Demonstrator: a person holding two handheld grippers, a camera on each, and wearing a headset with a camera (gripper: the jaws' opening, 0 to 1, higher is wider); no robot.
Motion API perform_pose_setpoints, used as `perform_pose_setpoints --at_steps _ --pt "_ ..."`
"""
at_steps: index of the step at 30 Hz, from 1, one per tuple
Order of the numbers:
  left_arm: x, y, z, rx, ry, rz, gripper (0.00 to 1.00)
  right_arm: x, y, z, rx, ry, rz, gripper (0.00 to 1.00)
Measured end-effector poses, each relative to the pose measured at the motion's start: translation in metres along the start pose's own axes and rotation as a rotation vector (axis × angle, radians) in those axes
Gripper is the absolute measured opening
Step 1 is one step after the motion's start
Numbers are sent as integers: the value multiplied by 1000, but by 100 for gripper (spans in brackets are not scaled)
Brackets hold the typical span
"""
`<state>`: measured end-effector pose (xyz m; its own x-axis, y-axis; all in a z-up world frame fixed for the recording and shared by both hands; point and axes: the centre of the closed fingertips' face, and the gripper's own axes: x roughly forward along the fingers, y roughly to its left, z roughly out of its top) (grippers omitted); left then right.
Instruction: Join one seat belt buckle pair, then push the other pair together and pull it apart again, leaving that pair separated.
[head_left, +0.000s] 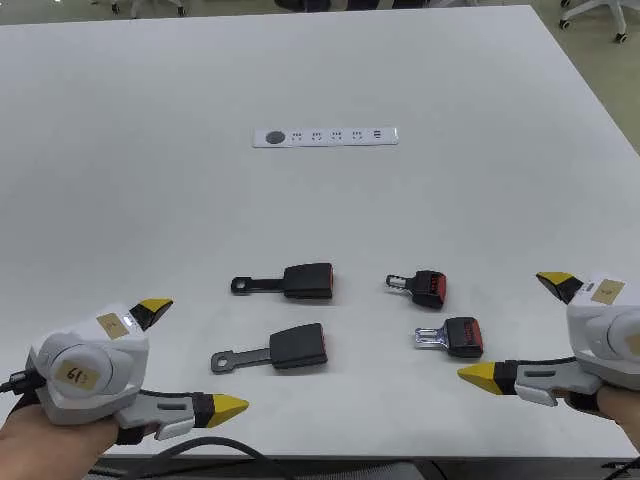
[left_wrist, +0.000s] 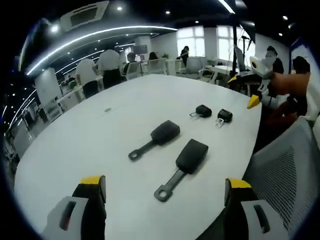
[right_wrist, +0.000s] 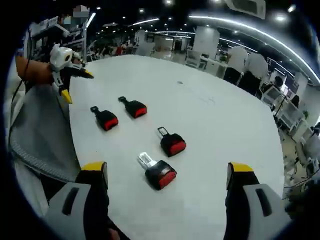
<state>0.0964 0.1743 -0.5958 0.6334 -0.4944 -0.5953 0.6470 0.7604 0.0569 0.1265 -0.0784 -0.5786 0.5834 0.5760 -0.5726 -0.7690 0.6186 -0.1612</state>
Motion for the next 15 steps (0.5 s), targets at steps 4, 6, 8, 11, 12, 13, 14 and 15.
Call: perform_pose_setpoints --at_steps 4,6,8,11,12,13,14,15 --pt "2 -4 4 9 -18 -9 100 2 16 7 -59 -28 67 92" --pt "3 -3 1 36 -2 -11 100 4 20 6 -75 -15 64 95" --pt "1 -5 1 49 2 -14 100 5 22 8 -69 -14 67 95" --pt "2 -9 -6 93 47 -27 100 6 13 5 25 11 31 96" --pt "3 -9 -8 105 57 -25 100 6 13 5 67 23 32 98" --pt "4 -10 -8 107 57 -23 100 6 16 2 89 39 52 99" --pt "3 -9 -7 107 53 -18 100 6 15 4 59 31 49 99" --pt "3 -8 -5 92 39 -12 100 6 16 5 18 30 46 100"
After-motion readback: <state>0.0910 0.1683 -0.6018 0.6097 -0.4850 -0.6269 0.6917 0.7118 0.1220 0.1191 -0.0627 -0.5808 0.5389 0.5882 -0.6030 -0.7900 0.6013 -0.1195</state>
